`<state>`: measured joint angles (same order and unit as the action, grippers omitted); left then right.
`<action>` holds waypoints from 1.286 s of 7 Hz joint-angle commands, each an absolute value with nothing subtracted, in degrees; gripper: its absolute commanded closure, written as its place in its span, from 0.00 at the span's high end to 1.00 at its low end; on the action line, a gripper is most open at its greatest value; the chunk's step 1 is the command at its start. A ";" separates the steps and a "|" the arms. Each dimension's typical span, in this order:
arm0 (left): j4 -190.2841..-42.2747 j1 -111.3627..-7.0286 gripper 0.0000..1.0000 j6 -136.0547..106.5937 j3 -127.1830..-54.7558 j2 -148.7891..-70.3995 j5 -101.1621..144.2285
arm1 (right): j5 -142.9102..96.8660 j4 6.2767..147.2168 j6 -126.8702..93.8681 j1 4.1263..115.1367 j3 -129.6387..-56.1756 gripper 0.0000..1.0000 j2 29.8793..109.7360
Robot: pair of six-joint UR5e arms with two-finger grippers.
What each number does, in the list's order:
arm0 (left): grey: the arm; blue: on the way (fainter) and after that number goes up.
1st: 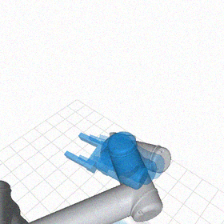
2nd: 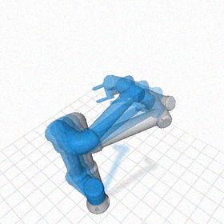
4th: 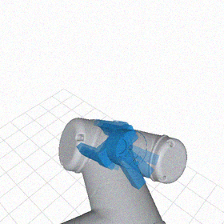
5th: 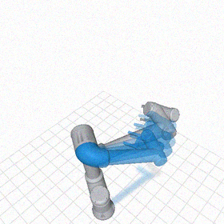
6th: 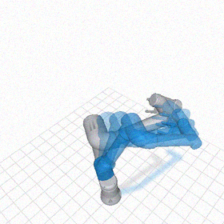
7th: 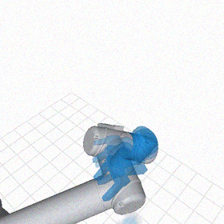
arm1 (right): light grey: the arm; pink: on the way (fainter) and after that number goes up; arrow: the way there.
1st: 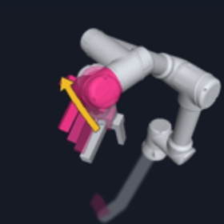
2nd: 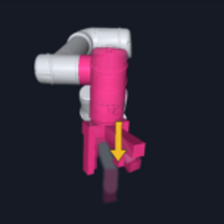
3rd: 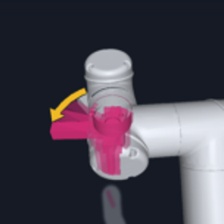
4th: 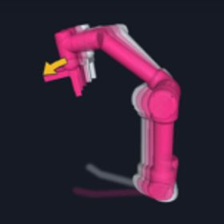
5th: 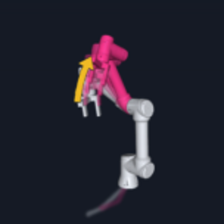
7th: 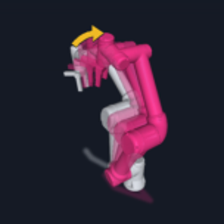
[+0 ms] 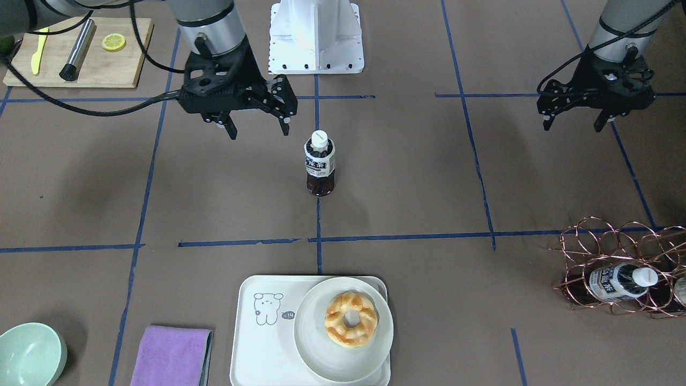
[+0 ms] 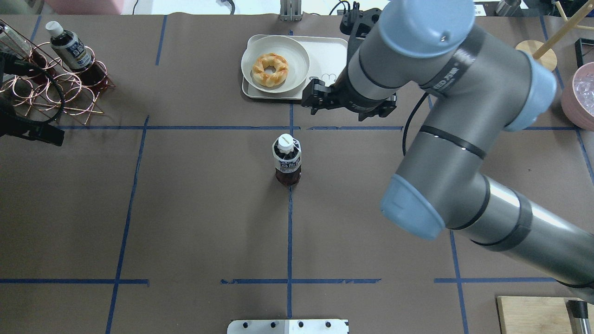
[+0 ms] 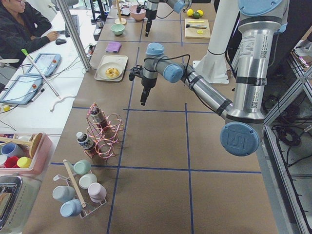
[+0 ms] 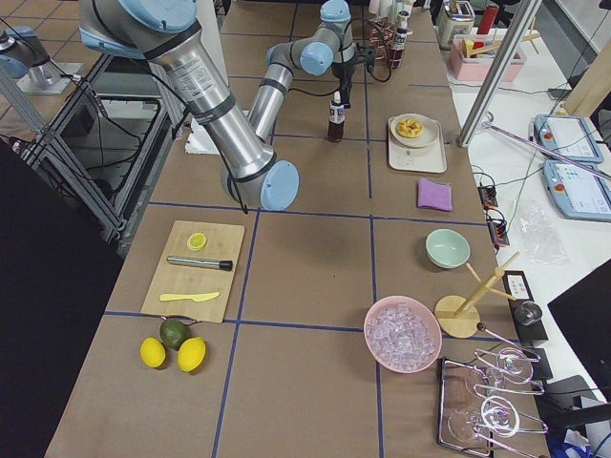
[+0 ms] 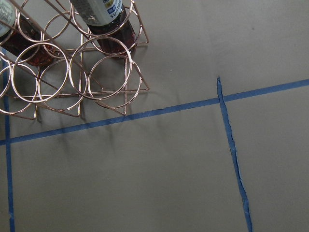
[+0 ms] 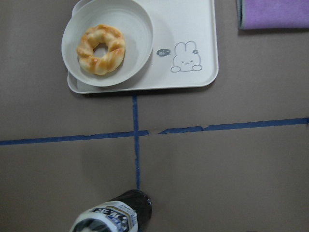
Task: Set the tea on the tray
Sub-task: 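Lower the right gripper over the bottle cap and close on the bottle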
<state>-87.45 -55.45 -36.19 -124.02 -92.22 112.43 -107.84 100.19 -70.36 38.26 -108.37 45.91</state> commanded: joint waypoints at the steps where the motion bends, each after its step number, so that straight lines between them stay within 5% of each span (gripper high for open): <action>1: -87.80 -55.46 1.00 -36.12 -124.28 -91.23 113.29 | -104.77 100.46 -72.59 35.51 -100.58 1.00 38.96; 3: -87.80 -55.46 1.00 -36.21 -124.28 -91.23 113.38 | -103.02 102.73 -72.60 32.88 -100.46 0.98 38.68; 6: -87.80 -55.46 1.00 -36.21 -124.28 -91.23 113.29 | -102.92 102.92 -72.60 31.64 -97.41 0.72 36.76; 9: -87.80 -55.46 1.00 -36.21 -124.28 -91.23 113.38 | -103.01 104.23 -72.60 31.46 -95.36 0.64 35.33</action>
